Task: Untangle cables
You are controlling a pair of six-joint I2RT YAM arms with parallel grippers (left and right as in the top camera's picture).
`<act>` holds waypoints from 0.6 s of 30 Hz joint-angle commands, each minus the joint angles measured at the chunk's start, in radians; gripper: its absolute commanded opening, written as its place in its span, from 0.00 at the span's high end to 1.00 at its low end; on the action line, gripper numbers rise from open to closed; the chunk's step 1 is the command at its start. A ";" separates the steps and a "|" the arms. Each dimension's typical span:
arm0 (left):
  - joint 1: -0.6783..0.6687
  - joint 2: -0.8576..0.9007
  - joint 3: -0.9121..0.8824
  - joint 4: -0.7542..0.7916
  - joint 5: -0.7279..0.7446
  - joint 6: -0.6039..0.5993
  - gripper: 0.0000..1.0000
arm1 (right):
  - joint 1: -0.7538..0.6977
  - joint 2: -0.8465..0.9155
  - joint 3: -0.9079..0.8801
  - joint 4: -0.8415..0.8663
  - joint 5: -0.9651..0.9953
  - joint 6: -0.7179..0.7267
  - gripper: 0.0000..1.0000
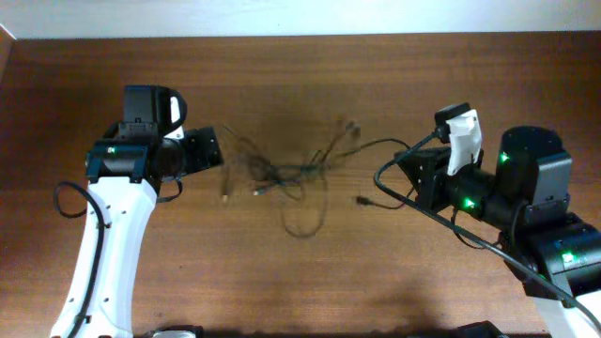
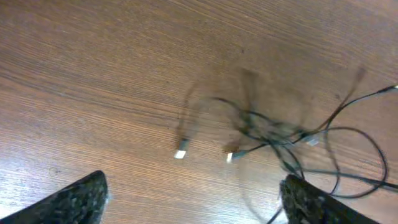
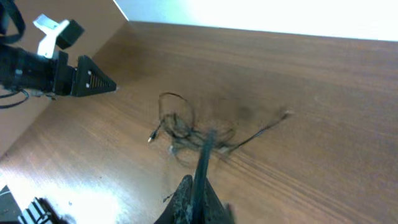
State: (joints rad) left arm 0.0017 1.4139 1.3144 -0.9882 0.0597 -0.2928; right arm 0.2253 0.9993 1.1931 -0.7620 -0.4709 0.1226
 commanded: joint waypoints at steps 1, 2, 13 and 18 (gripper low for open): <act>0.006 -0.002 0.003 0.002 0.092 0.094 0.02 | -0.004 -0.007 0.009 -0.022 0.016 -0.014 0.96; 0.006 -0.002 0.003 0.003 0.119 0.112 0.01 | -0.004 -0.004 0.009 -0.028 0.016 -0.014 0.96; -0.130 0.114 -0.004 0.016 0.406 0.203 0.05 | -0.004 0.014 0.179 -0.068 -0.063 0.061 0.96; -0.266 0.204 -0.004 0.103 0.552 0.316 0.07 | -0.004 0.014 0.229 -0.063 -0.235 0.070 0.96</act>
State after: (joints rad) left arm -0.1959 1.5658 1.3136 -0.9276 0.5037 -0.0631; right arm 0.2249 1.0164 1.3911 -0.8303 -0.5739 0.1829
